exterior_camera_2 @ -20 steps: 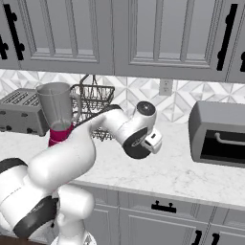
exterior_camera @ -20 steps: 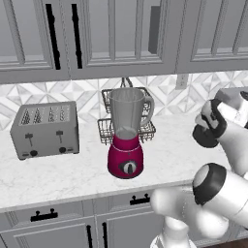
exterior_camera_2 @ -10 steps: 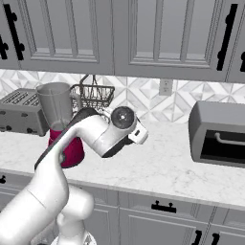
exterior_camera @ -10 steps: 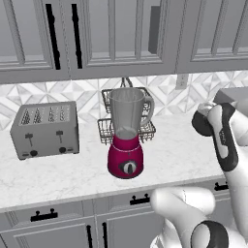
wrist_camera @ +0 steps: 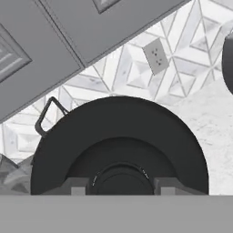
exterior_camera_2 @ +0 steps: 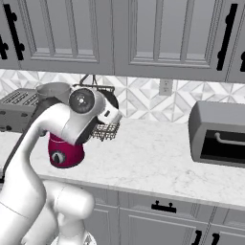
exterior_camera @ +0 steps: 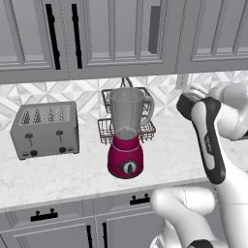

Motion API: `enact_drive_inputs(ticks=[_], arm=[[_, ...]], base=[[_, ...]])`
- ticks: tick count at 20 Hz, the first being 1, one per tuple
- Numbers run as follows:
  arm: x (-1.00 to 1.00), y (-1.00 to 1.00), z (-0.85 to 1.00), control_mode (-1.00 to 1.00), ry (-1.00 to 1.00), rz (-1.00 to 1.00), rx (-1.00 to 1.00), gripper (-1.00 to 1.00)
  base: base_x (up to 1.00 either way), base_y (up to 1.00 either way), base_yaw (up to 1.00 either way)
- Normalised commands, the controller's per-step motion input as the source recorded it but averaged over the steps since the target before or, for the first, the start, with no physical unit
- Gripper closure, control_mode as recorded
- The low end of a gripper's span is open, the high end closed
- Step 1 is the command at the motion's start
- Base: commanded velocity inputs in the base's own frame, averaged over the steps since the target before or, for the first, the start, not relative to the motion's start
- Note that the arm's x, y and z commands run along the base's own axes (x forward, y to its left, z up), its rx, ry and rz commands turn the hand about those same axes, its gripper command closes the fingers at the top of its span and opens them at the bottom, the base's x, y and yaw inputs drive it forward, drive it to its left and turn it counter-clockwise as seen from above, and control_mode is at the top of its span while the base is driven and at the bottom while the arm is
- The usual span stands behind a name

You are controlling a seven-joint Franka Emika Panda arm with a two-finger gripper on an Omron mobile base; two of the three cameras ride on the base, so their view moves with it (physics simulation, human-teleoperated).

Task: Close the lid blender by securely placing the lid on top.

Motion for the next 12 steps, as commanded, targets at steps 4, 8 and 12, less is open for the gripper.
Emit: enact_drive_inputs(ticks=[4,8,12], arm=[[0.0,0.76,1.0,-1.0,0.09,0.02,0.0,1.0],[0.0,0.53,0.93,-1.0,0.24,0.0,0.0,1.0],[0.0,0.15,0.12,-1.0,0.06,0.0,0.0,1.0]], base=[[0.0,0.0,0.0],[0.0,0.0,0.0],[0.0,0.0,0.0]])
